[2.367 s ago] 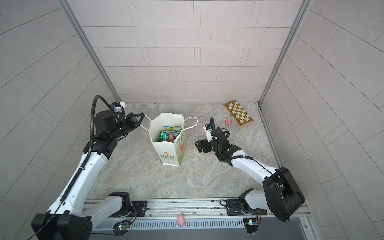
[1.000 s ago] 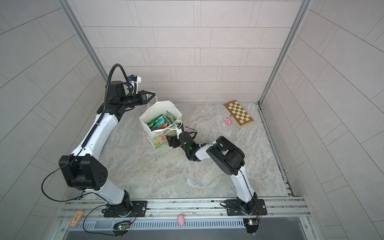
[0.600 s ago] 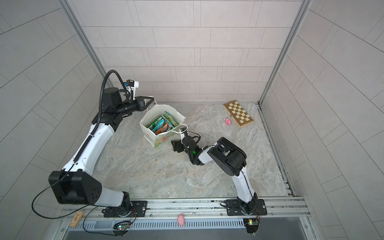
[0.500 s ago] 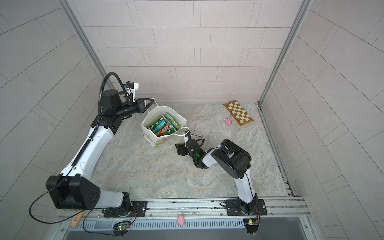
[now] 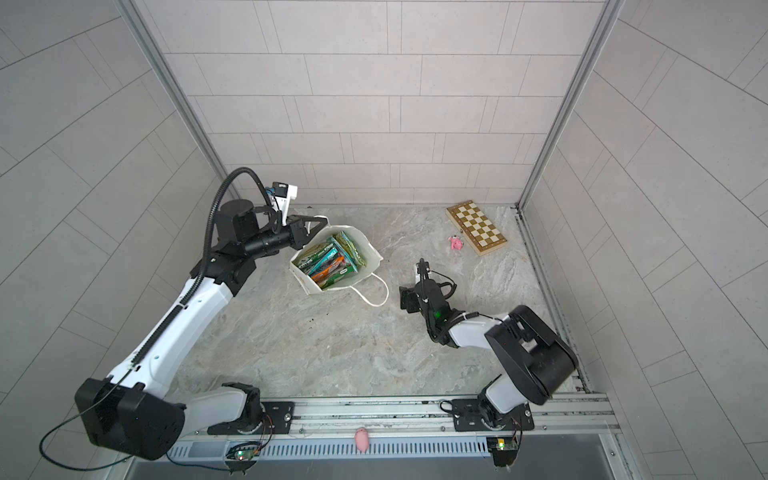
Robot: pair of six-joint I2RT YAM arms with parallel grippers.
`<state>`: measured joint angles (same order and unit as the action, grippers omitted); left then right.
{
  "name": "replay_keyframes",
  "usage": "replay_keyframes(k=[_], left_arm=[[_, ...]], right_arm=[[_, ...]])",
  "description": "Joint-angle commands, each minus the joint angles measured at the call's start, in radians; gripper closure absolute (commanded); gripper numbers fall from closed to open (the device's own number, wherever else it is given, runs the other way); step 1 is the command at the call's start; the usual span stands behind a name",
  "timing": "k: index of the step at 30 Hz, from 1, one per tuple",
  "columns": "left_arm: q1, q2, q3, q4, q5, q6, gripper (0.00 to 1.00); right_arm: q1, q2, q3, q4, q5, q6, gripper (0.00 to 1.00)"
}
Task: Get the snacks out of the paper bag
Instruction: 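Grasp the bag rim with the left gripper and tilt the bag toward the right gripper, then reach the right gripper into the tilted bag toward the candy packets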
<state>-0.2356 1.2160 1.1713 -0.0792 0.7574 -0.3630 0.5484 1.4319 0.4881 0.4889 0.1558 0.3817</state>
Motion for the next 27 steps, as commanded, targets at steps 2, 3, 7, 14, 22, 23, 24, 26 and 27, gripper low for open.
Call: replay_keyframes(k=[2,3,7,14,22,23,24,26,27], left_arm=[[-0.046,-0.062,-0.028,0.052,-0.025,0.021,1.00],[-0.056,-0.069,-0.037,0.049,-0.029,0.024,1.00],[-0.094,-0.096,-0.071,0.046,-0.051,0.023,1.00],[-0.153,-0.110,-0.107,0.061,-0.081,0.017,1.00],[-0.158,-0.109,-0.122,0.070,-0.067,-0.041,1.00],[-0.156,-0.107,-0.124,0.068,-0.079,-0.056,1.00],[-0.157,-0.108,-0.125,0.066,-0.088,-0.069,1.00],[-0.159,-0.109,-0.127,0.068,-0.087,-0.070,1.00],[-0.159,-0.110,-0.127,0.067,-0.090,-0.069,1.00]], right_arm=[[-0.016,-0.161,0.049,-0.273,0.098,-0.099,0.14],[-0.017,-0.199,0.064,-0.317,0.101,-0.113,0.14],[-0.018,-0.327,0.125,-0.444,0.005,-0.140,0.14],[0.012,-0.388,0.262,-0.537,-0.300,-0.154,0.18],[0.146,-0.302,0.364,-0.560,-0.438,-0.193,0.23],[0.162,-0.282,0.377,-0.567,-0.442,-0.203,0.25],[0.178,-0.258,0.393,-0.573,-0.443,-0.213,0.27],[0.204,-0.206,0.419,-0.574,-0.441,-0.221,0.32],[0.212,-0.182,0.432,-0.578,-0.443,-0.222,0.34]])
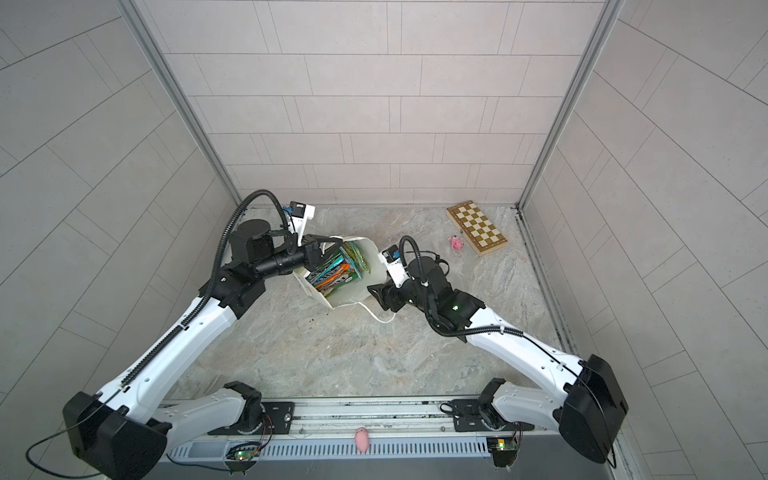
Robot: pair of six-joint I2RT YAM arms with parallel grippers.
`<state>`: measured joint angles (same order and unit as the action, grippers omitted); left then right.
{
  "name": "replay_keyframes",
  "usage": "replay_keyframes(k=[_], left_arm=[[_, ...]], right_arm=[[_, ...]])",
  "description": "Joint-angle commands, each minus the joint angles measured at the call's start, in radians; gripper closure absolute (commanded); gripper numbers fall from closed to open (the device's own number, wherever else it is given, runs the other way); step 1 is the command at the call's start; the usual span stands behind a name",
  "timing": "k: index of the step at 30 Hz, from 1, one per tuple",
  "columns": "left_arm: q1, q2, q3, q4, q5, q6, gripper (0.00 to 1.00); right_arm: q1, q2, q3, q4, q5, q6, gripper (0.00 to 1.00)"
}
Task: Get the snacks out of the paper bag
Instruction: 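Reach the right gripper into the tilted bag toward the candy packets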
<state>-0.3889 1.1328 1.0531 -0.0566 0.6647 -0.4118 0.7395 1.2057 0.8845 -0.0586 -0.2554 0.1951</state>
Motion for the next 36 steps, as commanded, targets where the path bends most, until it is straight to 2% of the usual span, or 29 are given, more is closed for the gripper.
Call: replay_keyframes(k=[1,10,21,25,28,36], left_arm=[[-0.005,-0.029,-0.008,0.040,-0.006,-0.021,1.00],[-0.013,-0.034,-0.002,0.039,0.014,-0.030,1.00],[-0.033,-0.049,-0.018,0.041,-0.040,-0.025,1.00],[-0.044,-0.043,-0.013,0.020,-0.051,-0.012,1.00],[-0.050,-0.041,-0.004,-0.001,-0.061,0.002,1.00],[-0.065,-0.041,0.010,-0.035,-0.075,0.018,1.00]], right_arm=[[0.030,0.071,0.049,-0.031,-0.031,-0.036,0.37],[0.093,0.246,0.118,-0.029,0.073,-0.054,0.43],[0.112,0.302,0.047,-0.020,0.202,-0.051,0.46],[0.117,0.307,0.050,-0.009,0.235,-0.051,0.50],[0.121,0.312,0.052,0.053,0.263,-0.042,0.55],[0.137,0.392,0.058,0.275,0.337,-0.066,0.59]])
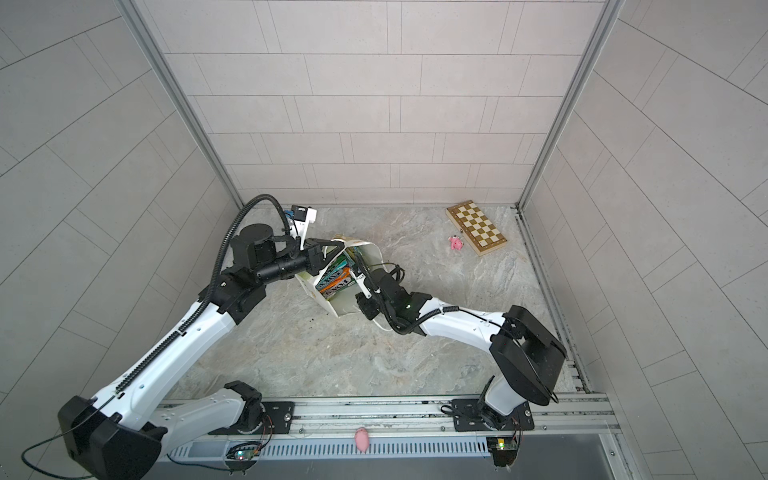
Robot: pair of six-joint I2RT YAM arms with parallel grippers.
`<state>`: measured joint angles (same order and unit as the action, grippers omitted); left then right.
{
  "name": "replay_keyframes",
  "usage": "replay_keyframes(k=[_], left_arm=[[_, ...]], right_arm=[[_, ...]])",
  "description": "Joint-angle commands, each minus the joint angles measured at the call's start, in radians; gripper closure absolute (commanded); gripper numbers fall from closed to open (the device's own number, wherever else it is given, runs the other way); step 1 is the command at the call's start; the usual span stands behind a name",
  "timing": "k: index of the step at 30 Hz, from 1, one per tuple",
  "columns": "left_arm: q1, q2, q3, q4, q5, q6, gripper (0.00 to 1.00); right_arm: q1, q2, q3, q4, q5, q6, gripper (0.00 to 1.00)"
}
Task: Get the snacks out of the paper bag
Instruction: 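Reach the right gripper into the tilted bag toward the candy packets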
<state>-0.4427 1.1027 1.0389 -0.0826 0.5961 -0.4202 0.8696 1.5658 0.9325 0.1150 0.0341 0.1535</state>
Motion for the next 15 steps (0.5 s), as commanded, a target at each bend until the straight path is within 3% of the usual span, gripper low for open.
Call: replay_keyframes(k=[1,15], left_arm=[[-0.014,-0.011,0.027,-0.016,-0.008,0.032,1.00],[-0.025,-0.020,0.030,-0.036,-0.023,0.054,1.00]], right_arm=[[0.006,0.048,0.020,0.107,0.057,-0.029,0.59],[0.007,0.170,0.041,0.223,0.237,-0.095,0.69]])
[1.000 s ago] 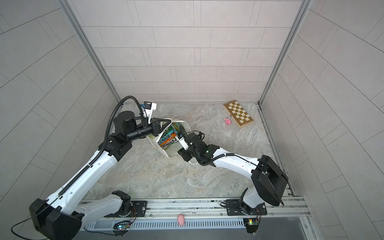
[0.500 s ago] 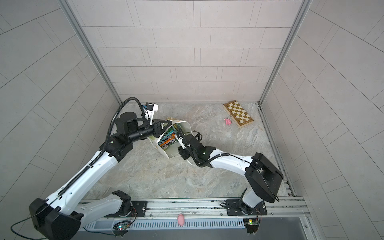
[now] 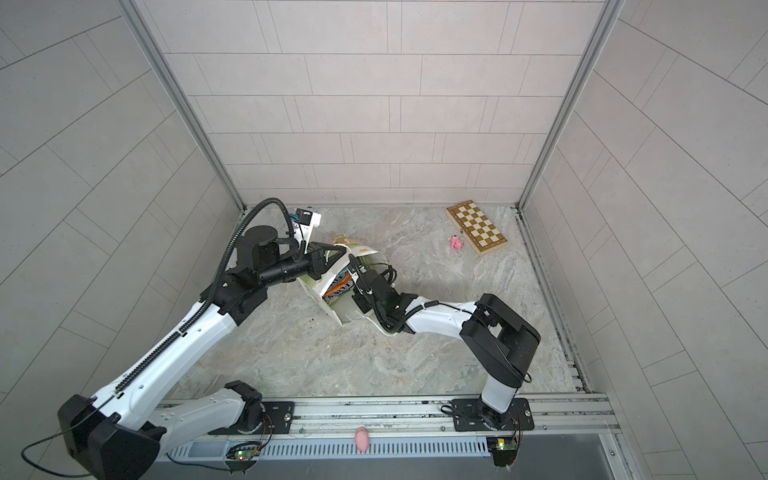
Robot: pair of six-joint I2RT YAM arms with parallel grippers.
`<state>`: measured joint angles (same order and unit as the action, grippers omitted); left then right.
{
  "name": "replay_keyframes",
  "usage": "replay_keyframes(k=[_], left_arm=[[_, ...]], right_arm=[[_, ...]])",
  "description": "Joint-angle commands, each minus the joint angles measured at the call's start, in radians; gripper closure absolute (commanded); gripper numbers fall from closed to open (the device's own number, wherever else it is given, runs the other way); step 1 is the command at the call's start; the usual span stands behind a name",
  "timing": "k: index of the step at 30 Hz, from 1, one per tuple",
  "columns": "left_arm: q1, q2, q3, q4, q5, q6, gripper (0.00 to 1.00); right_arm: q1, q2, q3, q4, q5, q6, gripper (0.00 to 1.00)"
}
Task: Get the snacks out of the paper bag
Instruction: 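Reach the right gripper into the tilted bag toward the candy packets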
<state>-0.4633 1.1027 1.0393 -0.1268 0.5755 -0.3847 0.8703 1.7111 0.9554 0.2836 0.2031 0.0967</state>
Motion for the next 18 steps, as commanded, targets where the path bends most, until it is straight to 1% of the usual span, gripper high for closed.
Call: replay_keyframes(k=[1,11,18], left_arm=[[-0.005,-0.020,0.032,0.008,0.000,0.018,1.00],[-0.006,-0.029,0.032,0.004,-0.008,0.023,1.00],[-0.006,-0.032,0.032,0.001,-0.003,0.023,1.00]], right_arm=[[0.007,0.032,0.018,0.067,0.070,-0.050,0.69],[0.004,0.129,0.055,0.154,0.125,-0.094,0.70],[-0.008,0.168,0.074,0.195,0.127,-0.123,0.66]])
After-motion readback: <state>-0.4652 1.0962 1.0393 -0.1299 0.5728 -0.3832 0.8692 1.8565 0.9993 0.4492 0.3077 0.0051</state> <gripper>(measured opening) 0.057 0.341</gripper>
